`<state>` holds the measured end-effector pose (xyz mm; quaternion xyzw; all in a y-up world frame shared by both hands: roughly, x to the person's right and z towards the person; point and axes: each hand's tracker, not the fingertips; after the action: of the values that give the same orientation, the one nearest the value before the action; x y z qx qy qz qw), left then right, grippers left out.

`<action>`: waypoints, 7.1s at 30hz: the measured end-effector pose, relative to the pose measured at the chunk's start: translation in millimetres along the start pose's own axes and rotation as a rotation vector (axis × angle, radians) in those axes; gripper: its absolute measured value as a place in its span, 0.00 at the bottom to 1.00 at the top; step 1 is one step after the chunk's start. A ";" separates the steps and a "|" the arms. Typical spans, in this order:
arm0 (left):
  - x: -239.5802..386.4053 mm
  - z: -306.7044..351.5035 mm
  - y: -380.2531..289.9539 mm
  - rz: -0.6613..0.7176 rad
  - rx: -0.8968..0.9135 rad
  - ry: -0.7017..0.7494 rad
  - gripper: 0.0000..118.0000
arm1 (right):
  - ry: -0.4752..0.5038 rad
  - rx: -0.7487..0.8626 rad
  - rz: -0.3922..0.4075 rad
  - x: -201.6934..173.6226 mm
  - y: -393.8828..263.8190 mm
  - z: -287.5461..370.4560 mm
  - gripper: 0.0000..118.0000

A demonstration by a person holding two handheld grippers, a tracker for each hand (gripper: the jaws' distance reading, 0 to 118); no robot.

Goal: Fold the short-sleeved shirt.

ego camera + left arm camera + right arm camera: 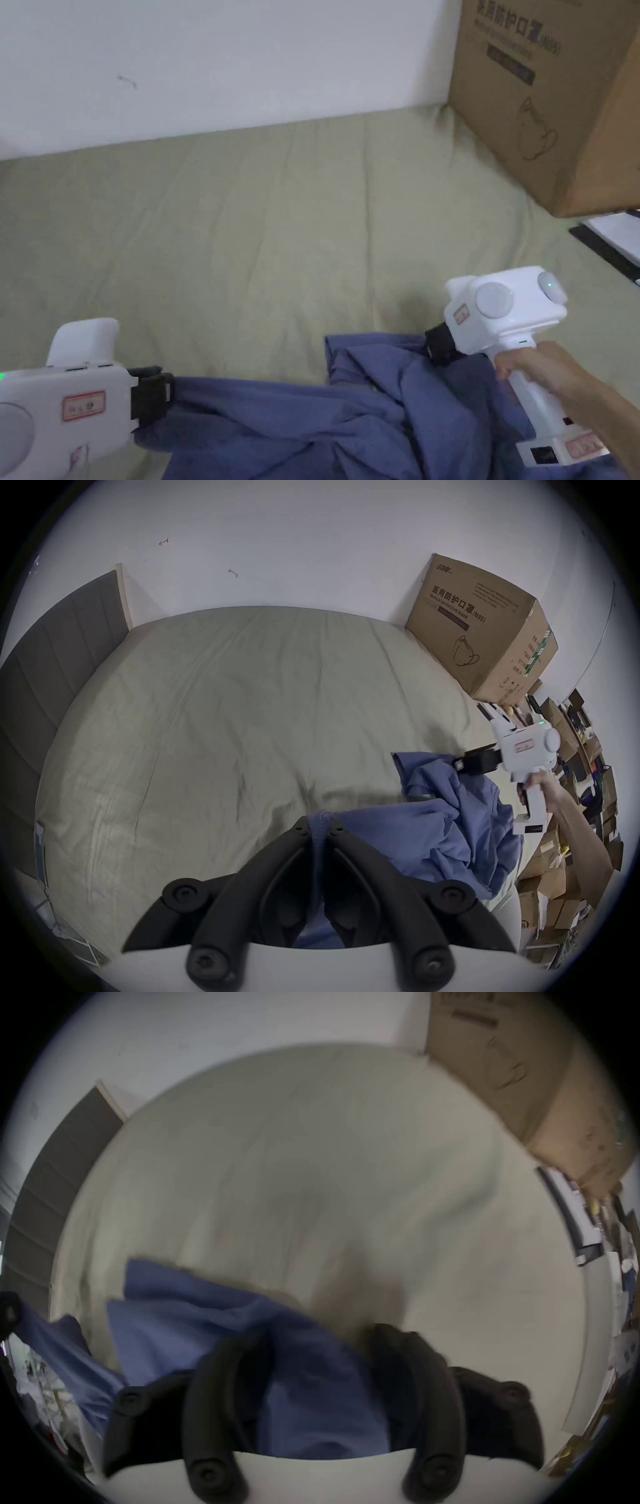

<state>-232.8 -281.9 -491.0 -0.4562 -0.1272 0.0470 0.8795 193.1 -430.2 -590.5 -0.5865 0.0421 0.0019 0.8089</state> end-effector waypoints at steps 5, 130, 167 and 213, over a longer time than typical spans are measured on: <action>-11.0 -4.2 0.2 0.001 -0.015 0.028 0.02 | -0.073 0.018 0.088 -10.7 5.6 18.2 0.05; -124.2 64.2 -218.8 0.173 0.081 0.374 0.75 | 0.192 0.212 -0.276 -30.3 -272.0 138.0 0.33; -139.9 66.4 -231.3 0.214 -0.019 0.312 0.02 | -0.001 0.248 -0.226 -61.5 -301.5 156.2 0.61; -169.1 -2.2 -73.1 0.160 -0.020 0.305 0.71 | 0.024 0.176 -0.279 -13.3 -121.7 109.7 0.83</action>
<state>-397.5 -359.6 -463.2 -0.4753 0.0440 0.0460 0.8775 193.5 -363.5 -440.3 -0.5135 -0.0304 -0.1211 0.8490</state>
